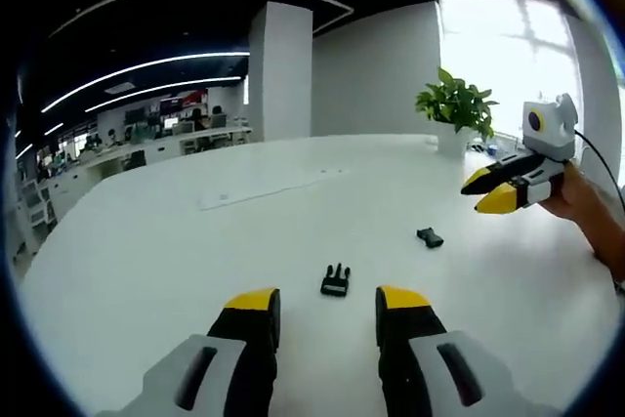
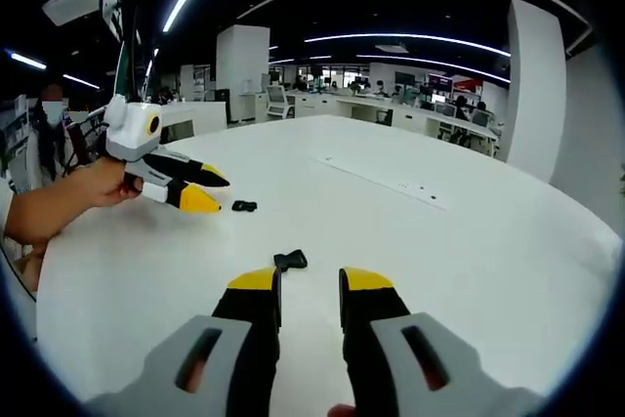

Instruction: Snap the two parts of the plastic buckle together until the buckle closes and remains connected.

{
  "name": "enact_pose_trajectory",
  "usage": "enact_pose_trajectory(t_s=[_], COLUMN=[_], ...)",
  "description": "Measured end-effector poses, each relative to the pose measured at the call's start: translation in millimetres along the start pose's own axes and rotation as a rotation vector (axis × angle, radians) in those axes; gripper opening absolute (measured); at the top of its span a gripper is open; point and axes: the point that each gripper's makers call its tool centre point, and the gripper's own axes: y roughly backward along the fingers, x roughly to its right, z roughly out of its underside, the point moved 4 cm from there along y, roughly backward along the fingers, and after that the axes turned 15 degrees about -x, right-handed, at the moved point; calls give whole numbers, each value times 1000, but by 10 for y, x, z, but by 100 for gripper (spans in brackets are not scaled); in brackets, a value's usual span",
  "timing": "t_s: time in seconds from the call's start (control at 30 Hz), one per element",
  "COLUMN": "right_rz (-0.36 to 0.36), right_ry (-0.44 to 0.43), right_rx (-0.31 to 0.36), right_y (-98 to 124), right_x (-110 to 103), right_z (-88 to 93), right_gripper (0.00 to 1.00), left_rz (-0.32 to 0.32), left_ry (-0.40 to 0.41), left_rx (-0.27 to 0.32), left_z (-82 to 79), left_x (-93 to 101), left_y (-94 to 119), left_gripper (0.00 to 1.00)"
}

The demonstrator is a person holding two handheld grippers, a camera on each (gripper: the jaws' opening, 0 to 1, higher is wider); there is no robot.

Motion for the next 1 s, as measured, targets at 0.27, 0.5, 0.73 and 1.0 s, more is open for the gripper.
enact_pose_trajectory(t_s=[0.27,0.5,0.73,1.0], right_rz=[5,5,2,-4], right_ry=[1,3,3,6], right_rx=[-3,0,-4,-11], right_y=[5,17,14,8], right_x=[23,19,23,11], right_z=[15,6,16,28], right_gripper=[23,23,23,23], left_rz=[9,23,23,31], left_ry=[-17,-34,-39,-43], left_rx=[-7,-29,-44,-59], left_z=[-56,-15,-17,-49], left_x=[16,31,25,19], left_y=[-55,-151,-182,-240], left_gripper=[35,33,32,28])
